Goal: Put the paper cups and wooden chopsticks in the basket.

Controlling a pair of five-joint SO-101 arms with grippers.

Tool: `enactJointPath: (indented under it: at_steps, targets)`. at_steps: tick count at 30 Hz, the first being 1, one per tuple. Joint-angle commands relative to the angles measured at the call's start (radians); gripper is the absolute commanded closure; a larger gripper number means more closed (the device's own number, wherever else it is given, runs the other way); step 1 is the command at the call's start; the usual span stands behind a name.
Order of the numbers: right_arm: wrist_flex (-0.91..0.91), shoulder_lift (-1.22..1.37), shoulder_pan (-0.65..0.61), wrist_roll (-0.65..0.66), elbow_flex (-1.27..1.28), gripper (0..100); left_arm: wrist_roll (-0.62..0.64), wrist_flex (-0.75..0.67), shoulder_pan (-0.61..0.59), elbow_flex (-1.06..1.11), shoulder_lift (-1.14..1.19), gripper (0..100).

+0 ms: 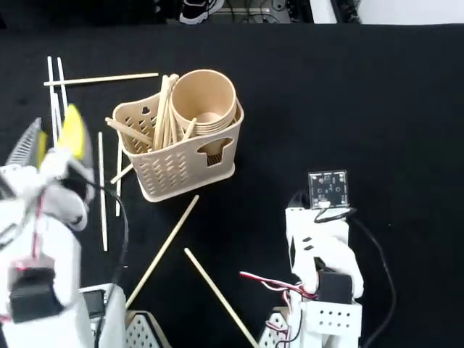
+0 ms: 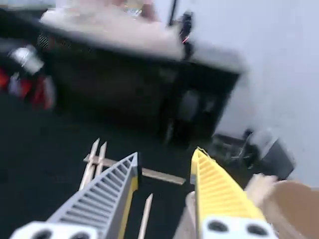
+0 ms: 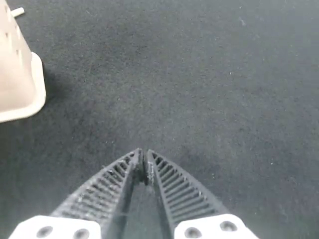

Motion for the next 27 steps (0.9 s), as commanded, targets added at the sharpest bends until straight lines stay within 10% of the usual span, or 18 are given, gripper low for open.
enactJointPath:
  at_steps: [1, 15, 27]
  targets:
    - [0.068, -0.015, 0.005, 0.068, -0.056, 98.6, -0.052, 0.221, -0.127, -0.274, 0.368, 82]
    - [0.456, 0.438, -0.109, 0.296, -0.667, 98.6, -0.285, 0.539, -0.240, -0.618, 1.258, 83]
    - [0.795, 1.040, -0.812, 0.153, -1.067, 98.6, -0.281, 0.359, -0.239, -0.378, 1.350, 83]
